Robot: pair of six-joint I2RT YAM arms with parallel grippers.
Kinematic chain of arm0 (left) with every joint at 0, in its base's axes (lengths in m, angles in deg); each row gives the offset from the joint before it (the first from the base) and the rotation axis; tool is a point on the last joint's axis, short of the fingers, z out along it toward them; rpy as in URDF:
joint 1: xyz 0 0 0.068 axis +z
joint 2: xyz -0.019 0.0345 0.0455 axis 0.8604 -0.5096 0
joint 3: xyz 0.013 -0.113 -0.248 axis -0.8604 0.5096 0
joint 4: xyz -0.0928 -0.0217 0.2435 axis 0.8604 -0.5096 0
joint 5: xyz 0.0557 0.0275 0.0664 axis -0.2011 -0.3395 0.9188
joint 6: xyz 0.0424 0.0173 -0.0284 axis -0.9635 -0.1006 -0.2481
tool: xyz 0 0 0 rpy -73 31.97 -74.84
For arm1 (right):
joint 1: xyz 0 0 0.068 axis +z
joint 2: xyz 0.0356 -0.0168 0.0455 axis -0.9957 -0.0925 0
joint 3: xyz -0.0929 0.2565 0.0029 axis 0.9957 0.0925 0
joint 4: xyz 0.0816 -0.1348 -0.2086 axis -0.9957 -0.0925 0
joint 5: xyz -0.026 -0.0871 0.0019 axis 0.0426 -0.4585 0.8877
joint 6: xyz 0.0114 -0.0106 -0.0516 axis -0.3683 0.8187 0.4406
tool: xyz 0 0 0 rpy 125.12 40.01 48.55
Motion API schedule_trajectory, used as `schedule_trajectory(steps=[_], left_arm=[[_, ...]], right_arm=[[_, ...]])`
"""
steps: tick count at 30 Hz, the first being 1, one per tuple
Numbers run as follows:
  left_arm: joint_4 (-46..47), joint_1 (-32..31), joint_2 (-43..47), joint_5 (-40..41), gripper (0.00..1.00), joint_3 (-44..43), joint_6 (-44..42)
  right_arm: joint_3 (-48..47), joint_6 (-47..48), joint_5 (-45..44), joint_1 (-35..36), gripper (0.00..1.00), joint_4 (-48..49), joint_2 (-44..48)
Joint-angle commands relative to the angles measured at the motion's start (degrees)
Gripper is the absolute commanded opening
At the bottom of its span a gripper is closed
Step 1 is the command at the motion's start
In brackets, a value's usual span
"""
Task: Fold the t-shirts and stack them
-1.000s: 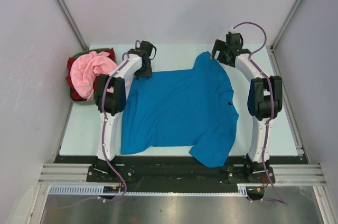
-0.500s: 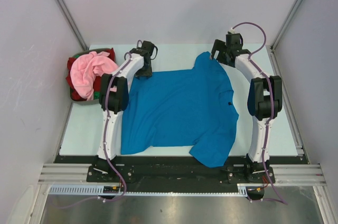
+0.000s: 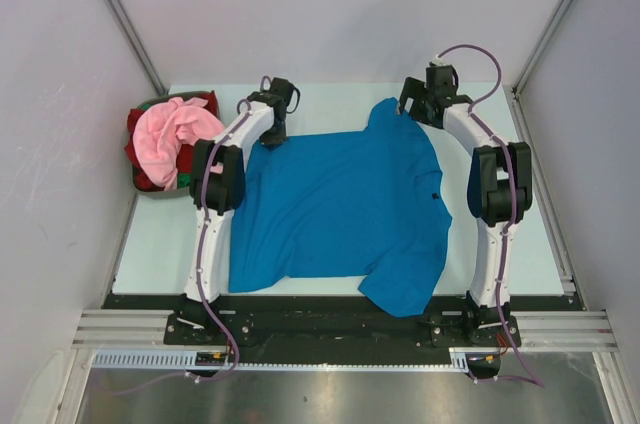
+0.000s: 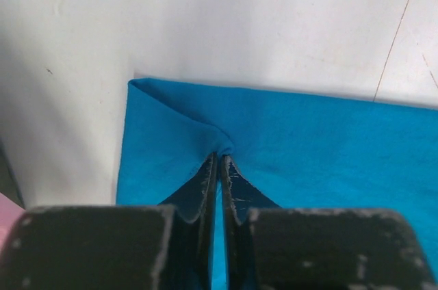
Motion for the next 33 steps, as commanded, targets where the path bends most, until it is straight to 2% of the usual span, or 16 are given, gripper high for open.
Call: schedule_trajectory(steps=[1,2,8,13,19,24,33], left_arm=[[-0.7,0.6,-0.6,1.9,0.03,-2.3,0.0],[-0.6,0.7,-0.5,2.0,0.0,-2.3,0.1],[-1.0,1.5,1.7,2.7,0.0,-1.6,1.3],[0.1,3.0,6.1,1.7,0.0,2.3,1.3],[0.5,5.0,9.1,0.6,0.0,4.8,2.1],[2.6,7.1,12.1,-3.5,0.0,8.0,2.9],[3.5,10.2,13.5,-8.1,0.0,9.1,4.2]], right_arm=[[-0.1,0.3,0.4,0.3,0.96,1.2,-1.0],[-0.2,0.3,0.3,0.3,0.96,1.1,-1.1],[-0.4,0.3,0.2,0.5,0.95,1.6,-1.3],[-3.8,0.0,-0.4,0.6,0.95,1.1,-4.3],[-14.2,-0.2,-3.5,1.2,0.93,-1.3,-13.1],[-25.5,0.3,-5.0,1.0,0.92,-5.0,-19.7],[-35.3,-1.2,-2.4,0.0,0.92,-5.9,-26.5]])
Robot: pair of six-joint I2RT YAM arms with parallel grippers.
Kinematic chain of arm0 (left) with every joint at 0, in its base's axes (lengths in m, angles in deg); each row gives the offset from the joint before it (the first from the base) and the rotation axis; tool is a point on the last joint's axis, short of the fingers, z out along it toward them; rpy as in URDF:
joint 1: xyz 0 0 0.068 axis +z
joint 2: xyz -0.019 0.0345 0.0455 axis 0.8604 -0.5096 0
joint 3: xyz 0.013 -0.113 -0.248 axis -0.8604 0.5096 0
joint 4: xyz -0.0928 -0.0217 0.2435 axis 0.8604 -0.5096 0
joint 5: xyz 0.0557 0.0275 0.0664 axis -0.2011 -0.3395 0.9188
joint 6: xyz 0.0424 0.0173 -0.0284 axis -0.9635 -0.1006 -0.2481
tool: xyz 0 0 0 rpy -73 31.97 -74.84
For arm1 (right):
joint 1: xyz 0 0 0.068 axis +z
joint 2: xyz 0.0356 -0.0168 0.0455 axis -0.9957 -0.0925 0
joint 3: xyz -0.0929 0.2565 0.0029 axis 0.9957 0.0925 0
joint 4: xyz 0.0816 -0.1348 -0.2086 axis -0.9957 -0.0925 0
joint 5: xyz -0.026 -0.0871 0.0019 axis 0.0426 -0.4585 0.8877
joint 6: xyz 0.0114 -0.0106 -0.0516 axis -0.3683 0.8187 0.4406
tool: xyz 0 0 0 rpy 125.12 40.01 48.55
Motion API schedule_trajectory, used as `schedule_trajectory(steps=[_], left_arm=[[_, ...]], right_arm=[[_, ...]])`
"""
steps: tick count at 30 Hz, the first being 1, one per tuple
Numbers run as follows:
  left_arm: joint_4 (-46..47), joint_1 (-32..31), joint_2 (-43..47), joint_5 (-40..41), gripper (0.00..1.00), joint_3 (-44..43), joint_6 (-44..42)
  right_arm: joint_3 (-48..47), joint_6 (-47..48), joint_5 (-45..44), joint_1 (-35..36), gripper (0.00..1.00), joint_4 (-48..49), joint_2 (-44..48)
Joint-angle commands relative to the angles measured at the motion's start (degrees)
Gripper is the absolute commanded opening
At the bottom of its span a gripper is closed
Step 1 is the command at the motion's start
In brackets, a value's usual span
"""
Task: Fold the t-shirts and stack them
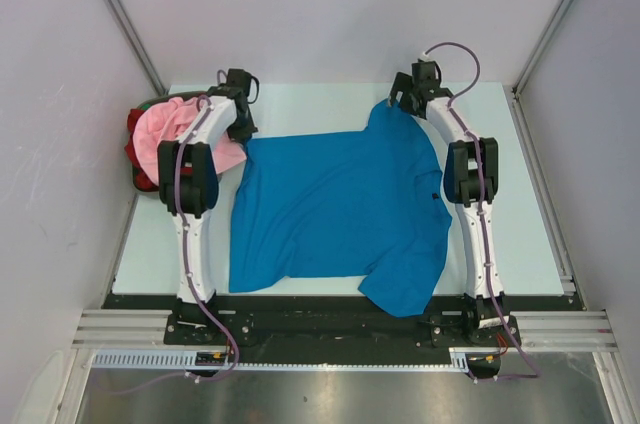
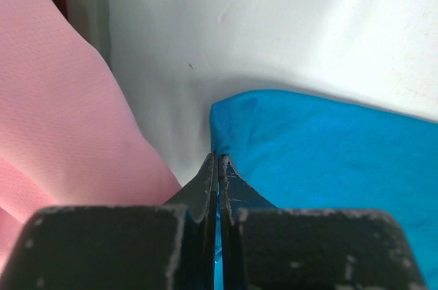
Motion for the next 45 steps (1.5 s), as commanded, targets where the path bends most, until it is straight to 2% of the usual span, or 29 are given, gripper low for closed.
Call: schedule_trajectory(steps=[1,10,16,19,23,28,29,31,32,45], left_arm=[[1.4,1.0,4.1,-3.6,0.0,0.4,1.8],[1.9,2.0,3.7,-5.9,0.0,1.0,2.7],[2.1,2.6,3.9,-7.0,0.0,1.3,3.0],[2.2,3.1,4.1,-7.3,0.0,1.4,3.1],[2.3,3.4,4.4,-7.6,0.0,1.8,3.2],[2.6,3.5,4.5,-7.8,0.0,2.2,3.1],[2.6,3.5,4.5,-7.8,0.0,2.2,3.1],[2.6,3.6,4.6,-7.8,0.0,2.2,3.1],[2.7,3.6,4.6,-7.8,0.0,2.4,3.1],[4.8,3.7,4.3,-10.2,0.0,1.3,3.0]], right_arm=[[-7.0,-0.9,0.7,-0.4,0.92,-0.3,-2.3],[-12.4,-0.5,1.3,0.9,0.91,-1.4,-6.9],[-12.3,-1.0,1.1,1.3,0.84,-2.3,-8.0],[-12.2,-0.9,0.3,1.5,0.74,-3.1,-8.2],[-12.1,-0.9,-0.5,1.5,0.49,-3.9,-8.3],[-11.9,-0.7,-1.7,1.7,0.27,-4.4,-8.4],[-11.9,-0.7,-2.0,1.6,0.18,-4.6,-8.5],[-12.1,-0.7,-2.8,1.6,0.1,-4.6,-8.4],[-12.1,-0.7,-3.2,1.6,0.01,-4.6,-8.4],[-10.4,-0.3,-8.2,-2.0,0.0,-5.7,-6.3]])
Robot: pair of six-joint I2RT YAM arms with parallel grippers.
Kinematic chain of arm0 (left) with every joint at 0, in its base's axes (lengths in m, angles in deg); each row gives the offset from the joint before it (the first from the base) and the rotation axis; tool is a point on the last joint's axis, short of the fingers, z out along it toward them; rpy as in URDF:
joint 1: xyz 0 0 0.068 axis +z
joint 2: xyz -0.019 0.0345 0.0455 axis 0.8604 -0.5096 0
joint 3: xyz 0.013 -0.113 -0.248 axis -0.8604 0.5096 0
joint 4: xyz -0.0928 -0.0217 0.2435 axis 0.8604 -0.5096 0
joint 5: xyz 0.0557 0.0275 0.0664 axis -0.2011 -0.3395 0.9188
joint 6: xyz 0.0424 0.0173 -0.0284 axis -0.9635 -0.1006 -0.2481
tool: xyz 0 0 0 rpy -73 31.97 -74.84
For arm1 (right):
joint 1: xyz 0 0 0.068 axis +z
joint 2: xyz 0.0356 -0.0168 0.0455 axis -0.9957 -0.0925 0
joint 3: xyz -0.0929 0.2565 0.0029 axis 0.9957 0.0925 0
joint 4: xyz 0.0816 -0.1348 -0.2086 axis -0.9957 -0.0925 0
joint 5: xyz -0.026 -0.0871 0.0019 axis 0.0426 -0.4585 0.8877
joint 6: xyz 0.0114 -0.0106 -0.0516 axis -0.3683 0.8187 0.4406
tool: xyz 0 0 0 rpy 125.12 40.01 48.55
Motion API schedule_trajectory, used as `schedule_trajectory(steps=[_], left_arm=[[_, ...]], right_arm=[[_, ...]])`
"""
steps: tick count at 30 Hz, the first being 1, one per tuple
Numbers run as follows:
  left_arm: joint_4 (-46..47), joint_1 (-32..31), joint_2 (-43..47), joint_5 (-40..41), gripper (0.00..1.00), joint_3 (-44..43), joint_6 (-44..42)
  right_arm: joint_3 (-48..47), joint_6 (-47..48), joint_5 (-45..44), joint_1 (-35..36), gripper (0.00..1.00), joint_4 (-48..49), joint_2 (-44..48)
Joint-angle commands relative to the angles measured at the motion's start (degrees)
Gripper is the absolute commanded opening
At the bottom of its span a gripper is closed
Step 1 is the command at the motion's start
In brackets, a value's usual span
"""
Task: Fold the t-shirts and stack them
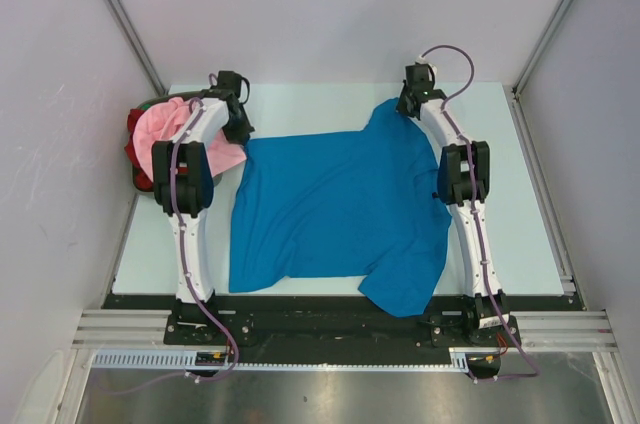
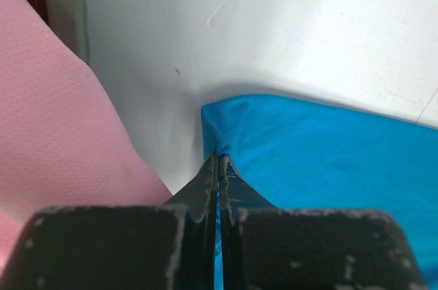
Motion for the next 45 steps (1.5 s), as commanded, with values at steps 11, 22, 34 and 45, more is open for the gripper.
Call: schedule_trajectory(steps=[11,22,34,45], left_arm=[[1.8,1.5,-0.5,-9.0,0.0,-14.1,1.0],[3.2,3.7,-7.0,-10.6,0.0,-20.7,0.5],[5.2,5.9,-12.2,-9.9,0.0,-24.5,1.0],[7.9,7.9,-12.7,-9.6,0.0,-25.1,2.3]], right_arm=[[1.7,-0.5,-1.8,-8.8,0.0,-1.2,5.7],[-1.7,1.3,-3.3,-8.4,0.0,-2.6,3.6],[-4.2,4.0,-5.3,-6.1,0.0,0.9,2.7],[-5.7,4.4,-6.4,-4.7,0.0,5.1,0.9]])
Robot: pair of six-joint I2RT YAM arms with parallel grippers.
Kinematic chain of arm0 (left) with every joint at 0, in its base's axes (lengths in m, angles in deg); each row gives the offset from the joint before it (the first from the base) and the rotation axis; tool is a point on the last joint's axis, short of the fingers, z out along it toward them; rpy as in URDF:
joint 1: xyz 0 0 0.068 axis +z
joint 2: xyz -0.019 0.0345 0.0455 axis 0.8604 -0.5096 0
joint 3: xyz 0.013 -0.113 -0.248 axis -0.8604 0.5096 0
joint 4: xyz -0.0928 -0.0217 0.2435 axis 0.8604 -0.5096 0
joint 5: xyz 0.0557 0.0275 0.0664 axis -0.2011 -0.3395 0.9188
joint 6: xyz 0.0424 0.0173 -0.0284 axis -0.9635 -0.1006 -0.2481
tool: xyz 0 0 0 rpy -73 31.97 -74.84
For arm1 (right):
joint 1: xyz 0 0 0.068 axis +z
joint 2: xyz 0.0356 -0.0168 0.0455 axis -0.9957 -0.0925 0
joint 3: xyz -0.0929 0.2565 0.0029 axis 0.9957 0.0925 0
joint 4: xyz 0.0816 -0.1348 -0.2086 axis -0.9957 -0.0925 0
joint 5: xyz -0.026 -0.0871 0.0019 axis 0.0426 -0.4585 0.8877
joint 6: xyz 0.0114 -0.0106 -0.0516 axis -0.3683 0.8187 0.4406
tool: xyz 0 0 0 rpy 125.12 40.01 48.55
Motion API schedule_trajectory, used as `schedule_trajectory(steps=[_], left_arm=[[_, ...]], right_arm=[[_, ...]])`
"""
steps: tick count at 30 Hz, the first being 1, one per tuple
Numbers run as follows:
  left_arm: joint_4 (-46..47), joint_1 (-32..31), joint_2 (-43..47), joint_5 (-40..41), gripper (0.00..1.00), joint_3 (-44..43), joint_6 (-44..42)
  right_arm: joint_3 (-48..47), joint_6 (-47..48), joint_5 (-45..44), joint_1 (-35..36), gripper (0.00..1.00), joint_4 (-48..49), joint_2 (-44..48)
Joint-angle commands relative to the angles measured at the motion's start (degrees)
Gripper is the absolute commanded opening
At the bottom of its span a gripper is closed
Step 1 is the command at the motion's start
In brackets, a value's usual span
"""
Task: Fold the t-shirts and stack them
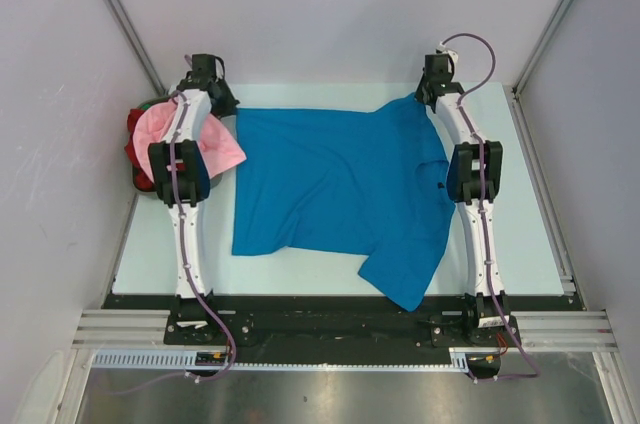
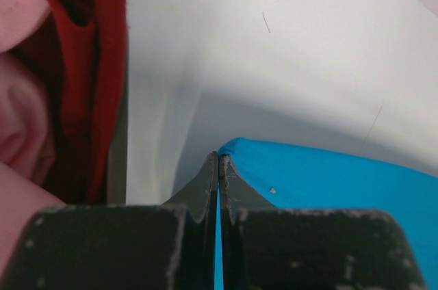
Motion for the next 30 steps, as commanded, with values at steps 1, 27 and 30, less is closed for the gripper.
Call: schedule_trajectory(steps=[1,27,30], left_arm=[[2.8,1.4,0.0,0.8,0.0,-3.1,1.2],[8.6,-10.5,36.3,-1.4,1.0,43.6,3.1],[10.5,-14.1,43.0,0.8,1.0,50.6,2.5]], right_arm=[[-3.9,1.0,-2.3,-0.3,0.0,3.8,-1.1],[55.4,-2.4,-9.2,10.1,0.99,6.2,53.5],[62.9,-2.3,-11.2,15.1,1.0,3.4,60.1]])
